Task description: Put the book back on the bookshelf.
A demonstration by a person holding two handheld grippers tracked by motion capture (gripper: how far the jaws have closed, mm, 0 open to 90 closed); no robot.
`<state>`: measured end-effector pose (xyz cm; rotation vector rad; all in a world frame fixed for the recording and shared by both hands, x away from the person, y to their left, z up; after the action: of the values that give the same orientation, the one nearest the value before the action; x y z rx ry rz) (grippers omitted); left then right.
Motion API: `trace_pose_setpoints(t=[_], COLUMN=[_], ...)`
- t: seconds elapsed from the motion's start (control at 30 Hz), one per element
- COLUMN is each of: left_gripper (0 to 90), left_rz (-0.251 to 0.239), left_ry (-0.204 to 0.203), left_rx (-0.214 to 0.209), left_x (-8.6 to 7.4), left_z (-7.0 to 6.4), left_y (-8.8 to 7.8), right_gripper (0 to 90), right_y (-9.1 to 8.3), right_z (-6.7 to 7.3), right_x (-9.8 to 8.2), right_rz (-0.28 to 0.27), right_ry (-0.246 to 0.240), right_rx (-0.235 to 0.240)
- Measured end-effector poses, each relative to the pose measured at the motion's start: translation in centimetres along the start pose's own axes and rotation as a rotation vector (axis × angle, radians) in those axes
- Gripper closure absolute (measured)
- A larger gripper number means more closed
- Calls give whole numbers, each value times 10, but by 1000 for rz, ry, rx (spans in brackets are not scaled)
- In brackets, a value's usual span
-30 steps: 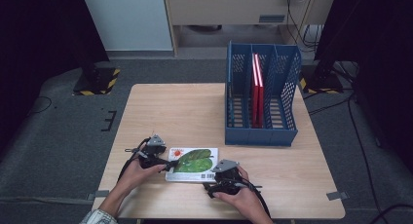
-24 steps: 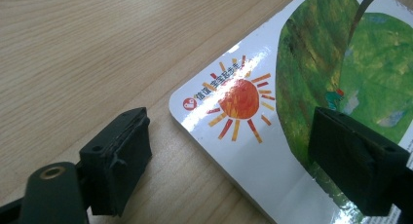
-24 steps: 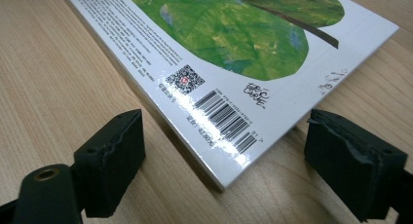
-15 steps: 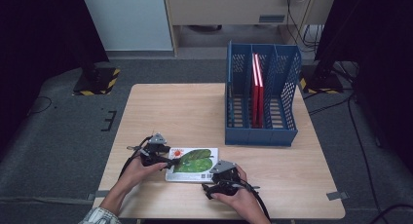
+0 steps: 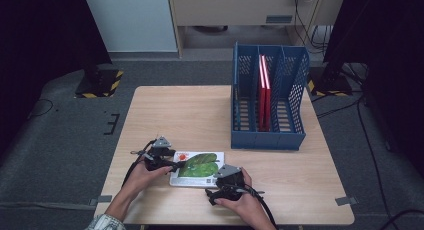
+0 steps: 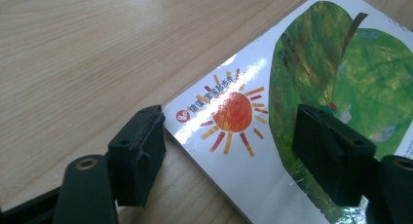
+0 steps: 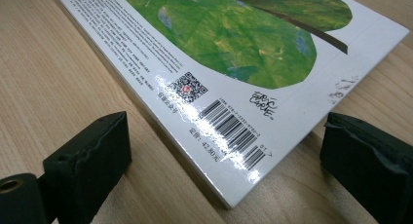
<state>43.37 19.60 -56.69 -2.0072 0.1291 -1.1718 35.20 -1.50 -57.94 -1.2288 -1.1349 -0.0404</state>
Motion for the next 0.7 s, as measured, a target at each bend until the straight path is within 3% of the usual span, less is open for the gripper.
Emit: trace_pose_setpoints(t=[0.13,0.3,0.7], left_gripper=[305,328,355], left_rz=[-3,-14,-32], left_ry=[6,-15,-31], left_rx=[18,24,21], left_x=[2,3,5], left_z=[0,1,2], left_y=[0,-1,-3], right_gripper=[34,21,8], right_y=[1,2,4], right_z=[1,2,3], right_x=[0,1,1], right_rz=[-3,-6,-14], right_ry=[8,17,30], right_rx=[-8,-12,-28])
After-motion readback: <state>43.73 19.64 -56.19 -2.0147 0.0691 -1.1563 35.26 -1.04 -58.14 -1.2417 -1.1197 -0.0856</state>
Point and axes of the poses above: each handheld gripper's, and its own axes: y roughly forward along the jaws, x roughly out of its top, z roughly to its left, the point moved 6 cm from there along y, roughly forward along the jaws, and after that the axes turned 9 degrees about -x, right-handed, at the moved point
